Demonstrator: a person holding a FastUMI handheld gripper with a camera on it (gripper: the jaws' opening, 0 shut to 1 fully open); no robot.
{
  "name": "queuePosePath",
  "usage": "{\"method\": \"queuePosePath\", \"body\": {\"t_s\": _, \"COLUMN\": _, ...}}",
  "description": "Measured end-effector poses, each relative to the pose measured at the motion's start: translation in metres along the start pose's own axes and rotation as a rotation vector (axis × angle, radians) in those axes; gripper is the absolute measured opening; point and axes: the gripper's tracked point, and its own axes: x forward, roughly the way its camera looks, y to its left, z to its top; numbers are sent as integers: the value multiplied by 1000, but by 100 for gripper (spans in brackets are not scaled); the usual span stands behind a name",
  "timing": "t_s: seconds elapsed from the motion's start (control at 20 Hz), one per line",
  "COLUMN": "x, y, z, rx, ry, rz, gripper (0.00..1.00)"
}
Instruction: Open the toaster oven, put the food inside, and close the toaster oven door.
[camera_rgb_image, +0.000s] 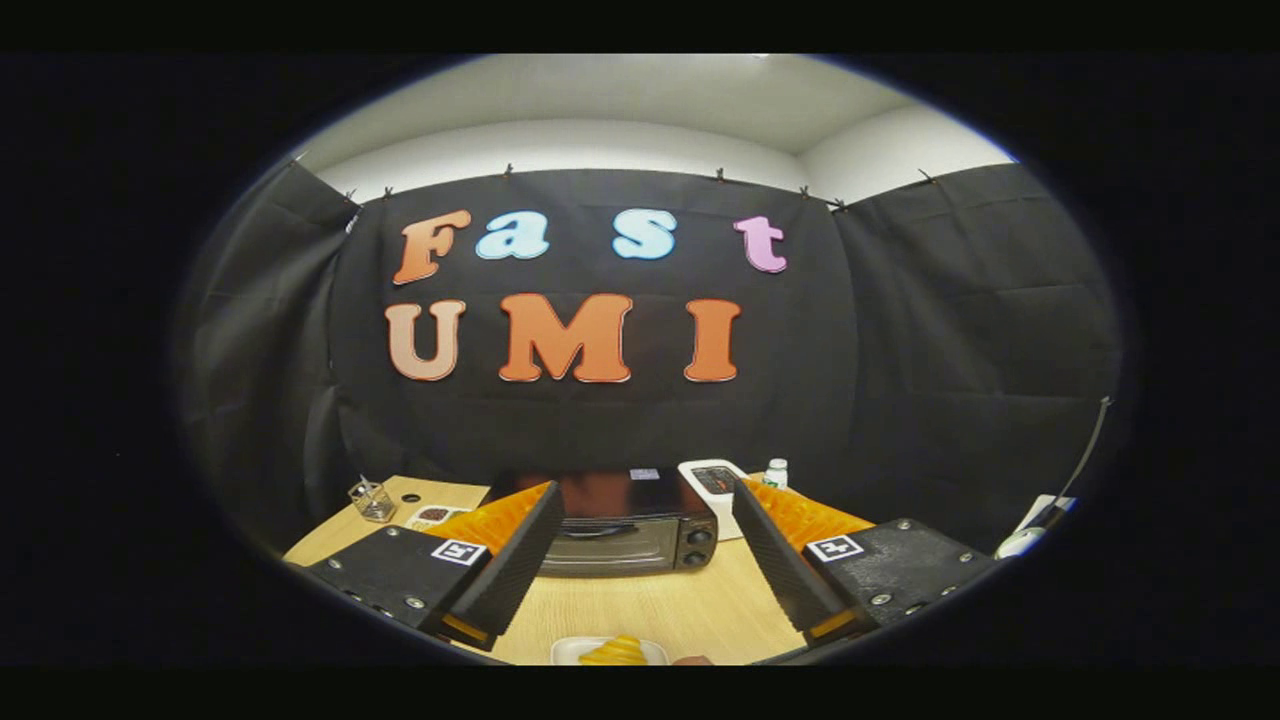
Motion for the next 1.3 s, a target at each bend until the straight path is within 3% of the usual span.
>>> {"method": "queuePosePath", "body": {"t_s": 0.95, "x": 13, "y": 1, "z": -15, "rx": -4, "ry": -1, "rz": 11, "gripper": 100}}
{"method": "queuePosePath", "body": {"t_s": 1.3, "x": 64, "y": 27, "z": -62, "rx": -48, "ry": 60, "rz": 72, "gripper": 100}}
